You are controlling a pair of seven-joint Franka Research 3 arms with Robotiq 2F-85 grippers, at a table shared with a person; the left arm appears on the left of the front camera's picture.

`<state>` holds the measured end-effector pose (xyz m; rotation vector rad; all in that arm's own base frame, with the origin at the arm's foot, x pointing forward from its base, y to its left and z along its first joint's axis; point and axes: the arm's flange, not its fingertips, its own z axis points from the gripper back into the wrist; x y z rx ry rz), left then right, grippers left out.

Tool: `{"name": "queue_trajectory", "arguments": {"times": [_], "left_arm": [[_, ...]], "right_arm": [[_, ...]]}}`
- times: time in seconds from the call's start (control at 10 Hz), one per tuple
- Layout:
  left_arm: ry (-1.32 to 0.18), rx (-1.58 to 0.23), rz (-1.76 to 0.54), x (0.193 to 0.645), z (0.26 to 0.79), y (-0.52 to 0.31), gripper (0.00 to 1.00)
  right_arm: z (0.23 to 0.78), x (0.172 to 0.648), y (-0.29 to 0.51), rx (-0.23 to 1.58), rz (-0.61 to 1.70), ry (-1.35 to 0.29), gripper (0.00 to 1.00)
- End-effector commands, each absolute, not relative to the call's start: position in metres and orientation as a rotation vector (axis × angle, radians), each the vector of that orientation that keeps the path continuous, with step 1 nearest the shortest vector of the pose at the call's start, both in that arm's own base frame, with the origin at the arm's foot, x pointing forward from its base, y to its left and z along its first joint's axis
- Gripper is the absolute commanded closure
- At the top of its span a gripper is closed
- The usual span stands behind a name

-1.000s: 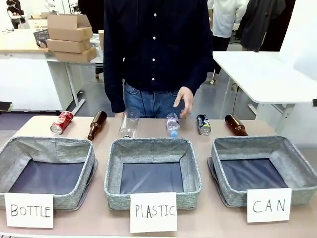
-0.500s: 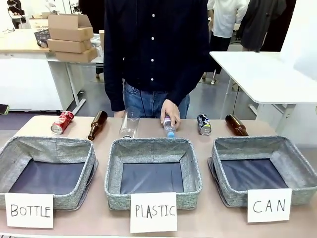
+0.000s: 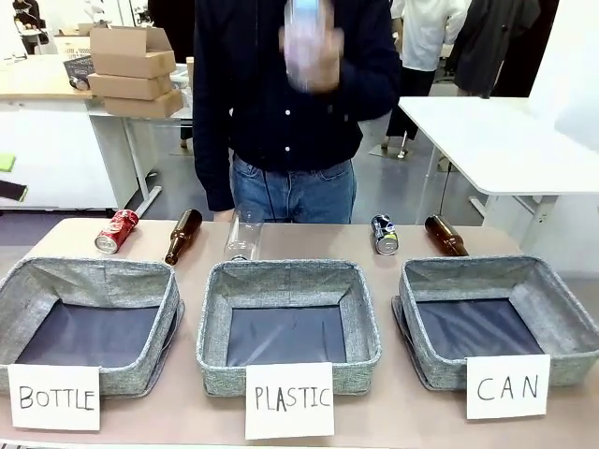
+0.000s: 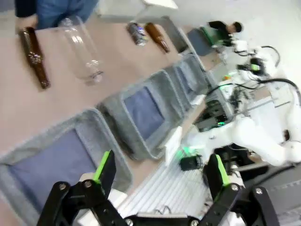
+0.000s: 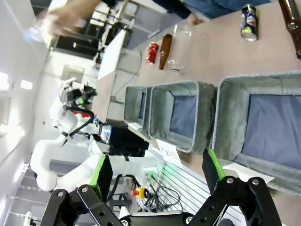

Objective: Sort the can waste into the basket.
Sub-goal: Pick up the can waste from the table and place it in the right Fabric basket.

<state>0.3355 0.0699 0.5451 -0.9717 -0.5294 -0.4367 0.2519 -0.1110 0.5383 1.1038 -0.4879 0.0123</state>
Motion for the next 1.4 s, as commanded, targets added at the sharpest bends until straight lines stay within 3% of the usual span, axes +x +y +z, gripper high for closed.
{"name": "queue_trajectory", "arguments": {"times": [0.0,0.3,0.6,0.7,0.8,1.1,1.2,1.3], "left_arm": [[-0.460,-0.769,-0.309,0.423,0.555,0.072,0.00],[-0.442,-0.473,-0.208,0.516,0.520,0.042,0.00],[-0.390,-0.344,-0.128,0.582,0.493,0.034,0.00],[-0.262,-0.542,-0.008,0.582,0.505,0.039,0.00],[-0.439,-0.346,-0.184,0.567,0.478,0.031,0.00],[-0.381,-0.384,-0.136,0.579,0.478,0.032,0.00],[-0.409,-0.307,-0.019,0.596,0.482,0.032,0.00],[-0.302,-0.297,-0.002,0.628,0.468,0.035,0.00]], "right_arm": [[0.541,0.255,-0.111,1.117,0.036,-0.512,0.00],[0.541,0.255,-0.111,1.117,0.036,-0.512,0.00],[0.541,0.255,-0.111,1.117,0.036,-0.512,0.00],[0.541,0.255,-0.111,1.117,0.036,-0.512,0.00],[0.541,0.255,-0.111,1.117,0.036,-0.512,0.00],[0.541,0.255,-0.111,1.117,0.036,-0.512,0.00],[0.541,0.255,-0.111,1.117,0.036,-0.512,0.00],[0.541,0.255,-0.111,1.117,0.036,-0.512,0.00]]}}
